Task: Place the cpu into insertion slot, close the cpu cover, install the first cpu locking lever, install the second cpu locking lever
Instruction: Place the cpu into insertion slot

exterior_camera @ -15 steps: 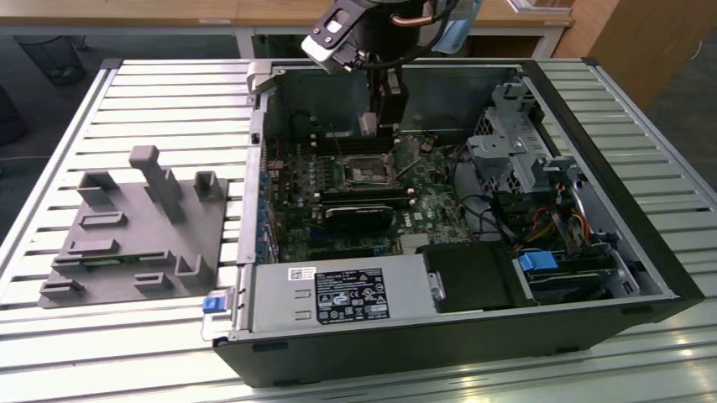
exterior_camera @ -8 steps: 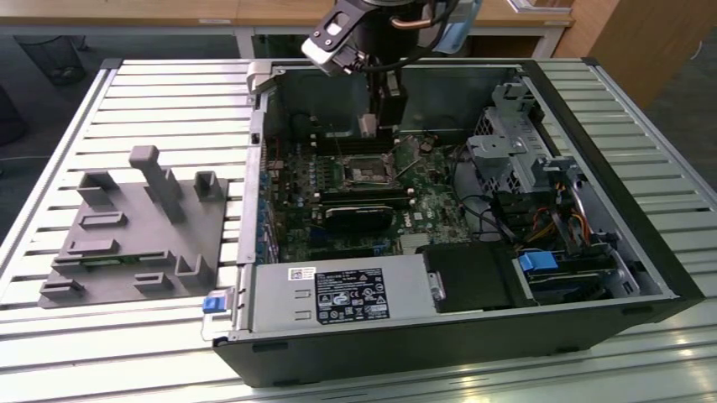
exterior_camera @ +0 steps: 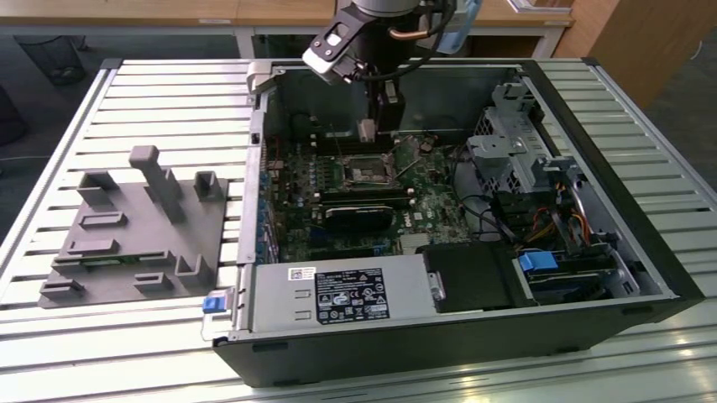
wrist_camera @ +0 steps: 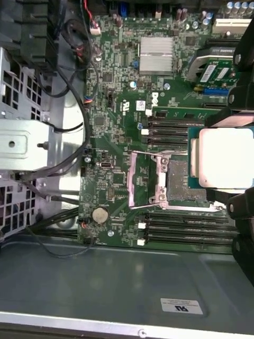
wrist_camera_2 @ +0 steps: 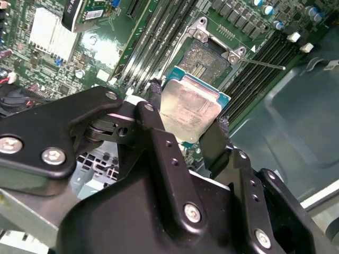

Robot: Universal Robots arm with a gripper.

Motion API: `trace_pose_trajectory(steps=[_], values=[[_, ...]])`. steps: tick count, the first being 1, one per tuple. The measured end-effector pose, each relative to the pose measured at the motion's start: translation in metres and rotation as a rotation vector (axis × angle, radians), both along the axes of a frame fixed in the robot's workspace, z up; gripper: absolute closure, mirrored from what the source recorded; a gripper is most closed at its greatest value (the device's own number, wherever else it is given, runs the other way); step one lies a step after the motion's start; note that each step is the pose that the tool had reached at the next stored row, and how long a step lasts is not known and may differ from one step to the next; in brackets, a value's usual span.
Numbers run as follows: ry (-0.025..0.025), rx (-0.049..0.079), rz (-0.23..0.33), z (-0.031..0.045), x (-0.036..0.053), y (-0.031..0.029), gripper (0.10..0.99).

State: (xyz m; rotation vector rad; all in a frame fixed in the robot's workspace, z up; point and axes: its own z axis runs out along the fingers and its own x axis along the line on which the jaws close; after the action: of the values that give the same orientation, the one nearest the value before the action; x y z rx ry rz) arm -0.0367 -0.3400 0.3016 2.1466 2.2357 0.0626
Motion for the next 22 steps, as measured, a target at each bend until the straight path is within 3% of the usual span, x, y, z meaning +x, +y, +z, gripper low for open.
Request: trace_pose_trajectory(steps=[7,22], values=[[0.0000,0.001,0.016,-0.0105,0.0000,0.0001,0.545],[0.0000,0.001,0.016,-0.0135,0.0000,0.0001,0.545]])
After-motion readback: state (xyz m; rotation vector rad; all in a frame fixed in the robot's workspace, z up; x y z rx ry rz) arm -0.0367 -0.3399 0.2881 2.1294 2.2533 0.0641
